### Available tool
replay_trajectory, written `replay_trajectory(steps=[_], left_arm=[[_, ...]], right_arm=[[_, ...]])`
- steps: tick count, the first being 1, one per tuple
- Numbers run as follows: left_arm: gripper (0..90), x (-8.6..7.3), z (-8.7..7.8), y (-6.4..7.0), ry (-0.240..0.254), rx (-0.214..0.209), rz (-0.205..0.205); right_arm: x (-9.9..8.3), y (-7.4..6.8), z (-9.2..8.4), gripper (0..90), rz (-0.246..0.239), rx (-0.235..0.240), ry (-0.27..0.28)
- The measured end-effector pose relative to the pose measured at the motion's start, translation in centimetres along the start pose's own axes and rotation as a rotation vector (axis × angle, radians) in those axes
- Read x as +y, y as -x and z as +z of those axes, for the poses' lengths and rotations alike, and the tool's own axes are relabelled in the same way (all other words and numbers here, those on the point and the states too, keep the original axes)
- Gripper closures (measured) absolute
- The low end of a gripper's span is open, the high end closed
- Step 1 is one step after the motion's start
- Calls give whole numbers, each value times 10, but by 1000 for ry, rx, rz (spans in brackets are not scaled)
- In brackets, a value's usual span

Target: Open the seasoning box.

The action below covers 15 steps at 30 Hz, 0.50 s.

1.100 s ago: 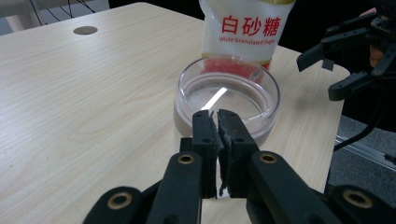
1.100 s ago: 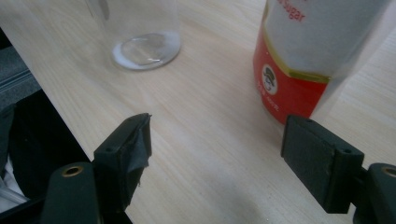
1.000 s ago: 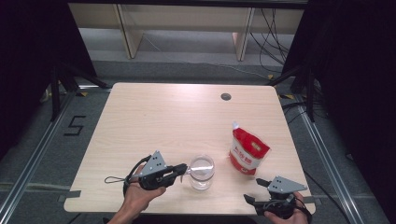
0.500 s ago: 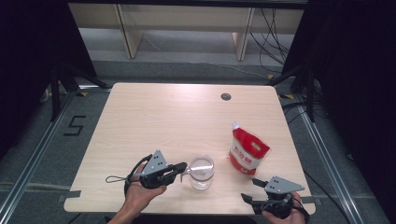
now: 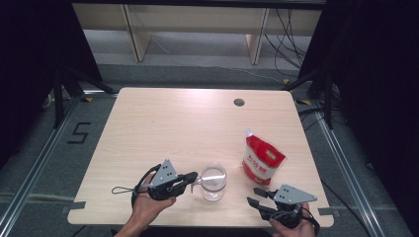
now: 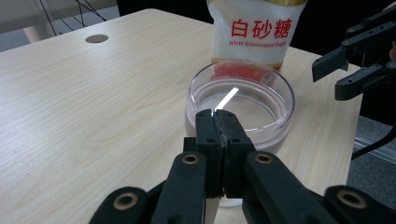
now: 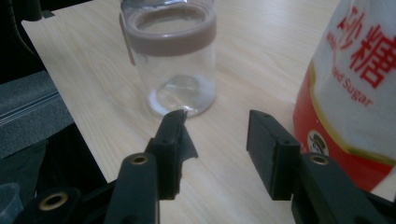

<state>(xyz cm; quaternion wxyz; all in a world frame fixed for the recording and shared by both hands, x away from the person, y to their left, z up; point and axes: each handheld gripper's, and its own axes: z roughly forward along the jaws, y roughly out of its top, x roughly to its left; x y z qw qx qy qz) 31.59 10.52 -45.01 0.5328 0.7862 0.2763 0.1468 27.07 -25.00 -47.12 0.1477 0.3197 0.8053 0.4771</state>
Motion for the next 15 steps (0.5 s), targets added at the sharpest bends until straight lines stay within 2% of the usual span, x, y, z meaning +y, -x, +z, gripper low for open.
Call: replay_trajectory(steps=[1,2,3,4,5,8,9,10,11,12,13,15], left_arm=[[879,0,0,-1,0,-1,9],[879,0,0,0,-1,0,8],[879,0,0,0,2,-5,10],[880,0,0,-1,1,-4,12],[881,0,0,-1,5,-9,16],[881,-1,0,-1,9,-11,16],[881,-1,0,-1,9,-11,18],[881,-1,-1,-1,9,-10,18],[881,-1,-1,-1,9,-10,18],[883,-1,-1,-1,9,-9,20],[884,-1,-1,-1,9,-9,23],[884,-1,-1,-1,11,-10,20]], right_arm=[[0,0,0,598,0,0,0],[1,2,2,609,-29,7,13],[2,1,2,627,-20,14,15],[3,2,3,640,-55,-5,27],[4,0,6,662,-36,20,22],[6,-1,8,674,-36,22,11],[7,0,9,683,-53,12,20],[8,-1,11,690,-58,23,27],[10,-2,11,702,-47,23,10],[11,-2,13,720,-61,40,18],[14,-3,14,735,-74,21,28],[15,-3,15,742,-76,29,23]])
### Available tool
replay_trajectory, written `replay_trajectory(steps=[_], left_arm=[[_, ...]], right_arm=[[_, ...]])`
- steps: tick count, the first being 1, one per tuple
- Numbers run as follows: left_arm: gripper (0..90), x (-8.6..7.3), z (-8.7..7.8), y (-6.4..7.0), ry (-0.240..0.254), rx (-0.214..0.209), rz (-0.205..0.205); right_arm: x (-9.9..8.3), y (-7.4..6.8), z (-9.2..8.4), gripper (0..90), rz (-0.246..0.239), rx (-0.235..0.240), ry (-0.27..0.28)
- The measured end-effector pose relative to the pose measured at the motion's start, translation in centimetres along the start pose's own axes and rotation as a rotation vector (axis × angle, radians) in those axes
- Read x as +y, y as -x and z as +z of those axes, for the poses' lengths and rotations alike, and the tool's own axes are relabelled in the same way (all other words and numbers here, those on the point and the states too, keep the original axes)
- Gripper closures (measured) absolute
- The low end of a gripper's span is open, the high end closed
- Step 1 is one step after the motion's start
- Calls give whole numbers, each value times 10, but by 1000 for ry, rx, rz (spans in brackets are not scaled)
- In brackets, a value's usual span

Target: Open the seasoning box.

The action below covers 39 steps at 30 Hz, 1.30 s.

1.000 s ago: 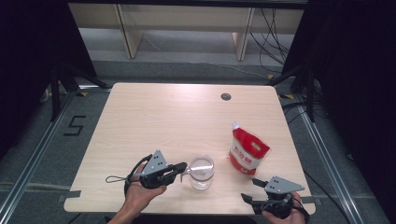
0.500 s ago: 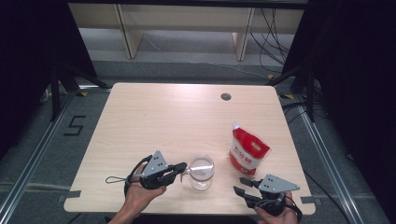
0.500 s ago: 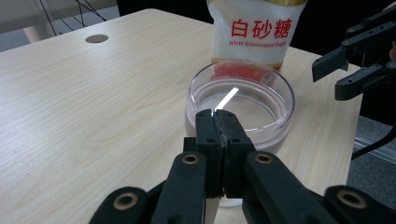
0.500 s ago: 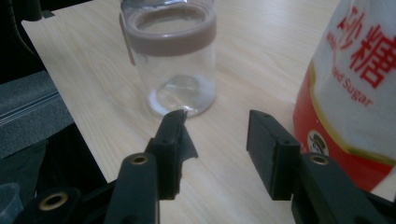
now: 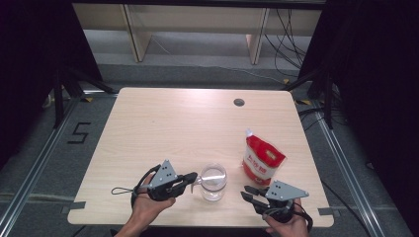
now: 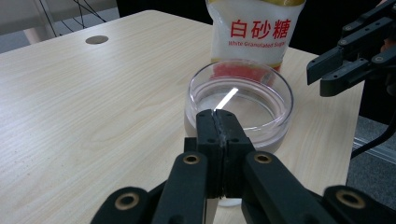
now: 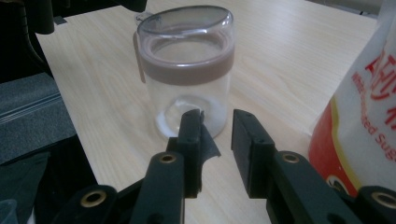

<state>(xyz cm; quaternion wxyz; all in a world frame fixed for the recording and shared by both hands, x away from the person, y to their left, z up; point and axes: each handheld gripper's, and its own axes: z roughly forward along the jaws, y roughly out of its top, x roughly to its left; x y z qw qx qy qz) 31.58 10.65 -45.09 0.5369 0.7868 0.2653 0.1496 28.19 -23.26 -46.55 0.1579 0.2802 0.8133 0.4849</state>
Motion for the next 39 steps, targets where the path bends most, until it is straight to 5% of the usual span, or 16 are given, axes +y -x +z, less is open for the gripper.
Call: replay_trajectory(steps=[15,39], left_arm=[[893,-2,-1,2,1,4,-5],[893,-4,-2,2,5,3,-17]], right_arm=[[13,0,20,817,-59,-2,20],[23,2,34,871,-80,10,18]])
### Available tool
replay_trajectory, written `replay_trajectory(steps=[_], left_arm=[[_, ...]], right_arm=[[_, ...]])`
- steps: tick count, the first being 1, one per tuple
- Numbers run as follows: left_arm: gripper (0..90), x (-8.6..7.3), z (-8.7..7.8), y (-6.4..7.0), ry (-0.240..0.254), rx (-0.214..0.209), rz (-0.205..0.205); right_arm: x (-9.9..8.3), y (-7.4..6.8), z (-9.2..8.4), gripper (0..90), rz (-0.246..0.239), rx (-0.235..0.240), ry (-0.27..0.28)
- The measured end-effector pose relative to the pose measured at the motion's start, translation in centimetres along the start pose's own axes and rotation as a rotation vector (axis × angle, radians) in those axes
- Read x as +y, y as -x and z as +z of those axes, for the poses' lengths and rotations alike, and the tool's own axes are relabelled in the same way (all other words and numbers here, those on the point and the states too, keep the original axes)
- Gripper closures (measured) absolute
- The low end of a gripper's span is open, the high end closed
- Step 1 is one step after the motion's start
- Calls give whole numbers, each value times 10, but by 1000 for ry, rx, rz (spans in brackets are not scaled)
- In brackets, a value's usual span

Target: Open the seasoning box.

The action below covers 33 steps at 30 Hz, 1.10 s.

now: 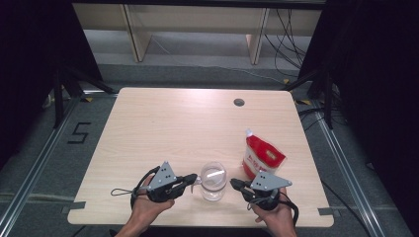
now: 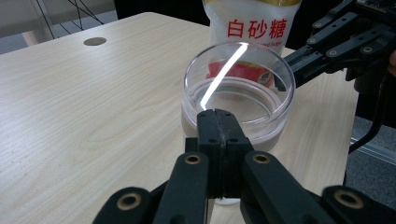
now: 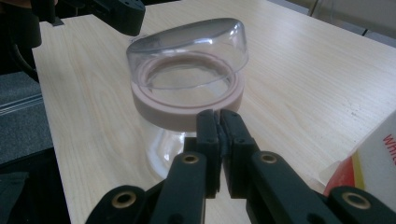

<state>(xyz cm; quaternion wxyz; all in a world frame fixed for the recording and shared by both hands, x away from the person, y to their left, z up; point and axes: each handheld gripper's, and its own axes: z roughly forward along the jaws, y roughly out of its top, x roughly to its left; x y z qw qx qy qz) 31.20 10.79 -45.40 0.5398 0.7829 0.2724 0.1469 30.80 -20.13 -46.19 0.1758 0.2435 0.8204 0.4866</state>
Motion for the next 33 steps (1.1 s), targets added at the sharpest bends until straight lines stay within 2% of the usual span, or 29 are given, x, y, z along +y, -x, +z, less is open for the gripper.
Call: replay_trajectory(steps=[5,6,7,8,9,14,15,16,17,18,19,20,21,22,24,25,26,27,28,30,31,32,33], left_arm=[[893,0,0,0,0,-6,15],[893,0,0,0,2,-7,15],[893,0,0,1,3,-5,1],[892,0,0,0,2,-8,17],[892,0,0,1,4,-5,2],[878,0,0,0,1,-11,-6],[878,1,0,-1,-5,-19,10],[832,1,-1,-1,-9,-15,10],[832,1,-1,-1,-9,-15,11],[770,1,-1,-2,-8,-21,17],[770,1,0,-3,2,-30,15],[666,2,-2,-3,1,-16,2],[618,2,-2,-3,1,-16,2],[618,1,-3,-3,-1,-7,-27],[473,1,-5,-5,-11,8,-11],[473,0,-5,-3,-21,15,-30],[435,-2,-6,-4,-27,16,-17],[357,-3,-7,-4,-37,22,-23],[341,-6,-8,-2,-43,23,-56],[306,-10,-10,-5,-56,17,-41],[306,-13,-12,-4,-71,23,-68],[285,-15,-13,-7,-79,15,-46],[285,-19,-15,-6,-81,22,-75]], right_arm=[[2,-1,2,871,-5,4,7],[3,-3,2,871,11,12,3],[4,-2,3,871,-4,12,14],[5,-2,4,871,-15,18,11],[5,-2,4,871,-15,18,11],[9,-4,5,871,-12,12,38],[9,-4,5,871,-12,12,38],[9,-3,4,871,-6,15,31],[9,-3,4,871,-6,15,31],[9,-4,6,871,0,10,45],[9,-4,6,871,0,10,45],[10,-4,5,871,-4,18,29],[10,-4,5,871,0,17,30],[10,-4,5,871,0,17,30],[12,-6,6,871,-6,25,41],[12,-6,6,871,-6,25,41],[13,-6,5,870,-11,21,39],[13,-6,4,869,-12,13,40],[14,-6,5,867,-11,10,52],[15,-7,4,865,-9,21,44],[15,-7,4,865,-9,21,44],[16,-8,5,864,-19,20,52],[16,-8,5,864,-19,20,52]])
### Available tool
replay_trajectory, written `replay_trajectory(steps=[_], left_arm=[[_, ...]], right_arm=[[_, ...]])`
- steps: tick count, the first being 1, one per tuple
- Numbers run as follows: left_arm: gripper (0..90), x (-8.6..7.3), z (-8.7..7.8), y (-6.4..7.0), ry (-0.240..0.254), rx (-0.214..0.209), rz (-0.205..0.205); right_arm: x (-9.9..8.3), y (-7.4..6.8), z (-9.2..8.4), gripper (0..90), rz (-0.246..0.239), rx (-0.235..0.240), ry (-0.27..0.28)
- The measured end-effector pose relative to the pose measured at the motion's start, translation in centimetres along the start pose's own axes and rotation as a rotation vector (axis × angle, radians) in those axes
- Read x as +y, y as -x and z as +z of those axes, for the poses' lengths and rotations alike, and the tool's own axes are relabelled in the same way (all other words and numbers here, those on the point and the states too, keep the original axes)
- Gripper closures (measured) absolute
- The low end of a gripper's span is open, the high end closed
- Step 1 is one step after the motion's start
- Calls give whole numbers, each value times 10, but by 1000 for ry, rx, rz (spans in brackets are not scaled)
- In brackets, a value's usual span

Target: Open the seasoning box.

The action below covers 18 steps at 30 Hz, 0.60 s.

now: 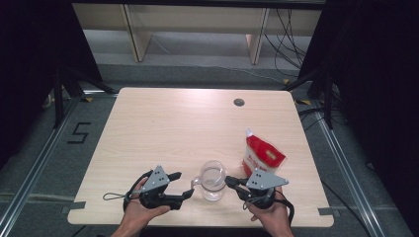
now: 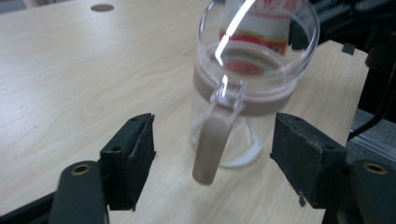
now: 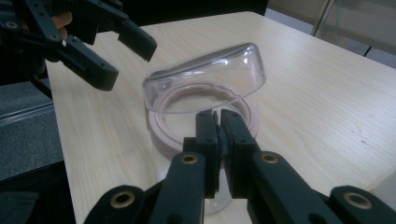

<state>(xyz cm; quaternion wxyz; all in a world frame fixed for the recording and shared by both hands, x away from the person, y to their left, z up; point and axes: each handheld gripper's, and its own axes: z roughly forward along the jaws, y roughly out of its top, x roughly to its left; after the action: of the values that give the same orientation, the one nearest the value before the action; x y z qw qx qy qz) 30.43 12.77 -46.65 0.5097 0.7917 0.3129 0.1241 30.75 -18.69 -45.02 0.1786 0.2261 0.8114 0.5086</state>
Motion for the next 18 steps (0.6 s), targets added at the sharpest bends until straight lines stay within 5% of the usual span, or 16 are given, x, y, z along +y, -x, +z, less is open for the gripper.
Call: replay_trajectory(steps=[14,18], left_arm=[[208,-22,-4,-3,-60,27,38],[208,-25,-4,-1,-31,23,13]], right_arm=[[14,-15,6,851,-30,19,54],[16,-18,9,848,-50,40,39]])
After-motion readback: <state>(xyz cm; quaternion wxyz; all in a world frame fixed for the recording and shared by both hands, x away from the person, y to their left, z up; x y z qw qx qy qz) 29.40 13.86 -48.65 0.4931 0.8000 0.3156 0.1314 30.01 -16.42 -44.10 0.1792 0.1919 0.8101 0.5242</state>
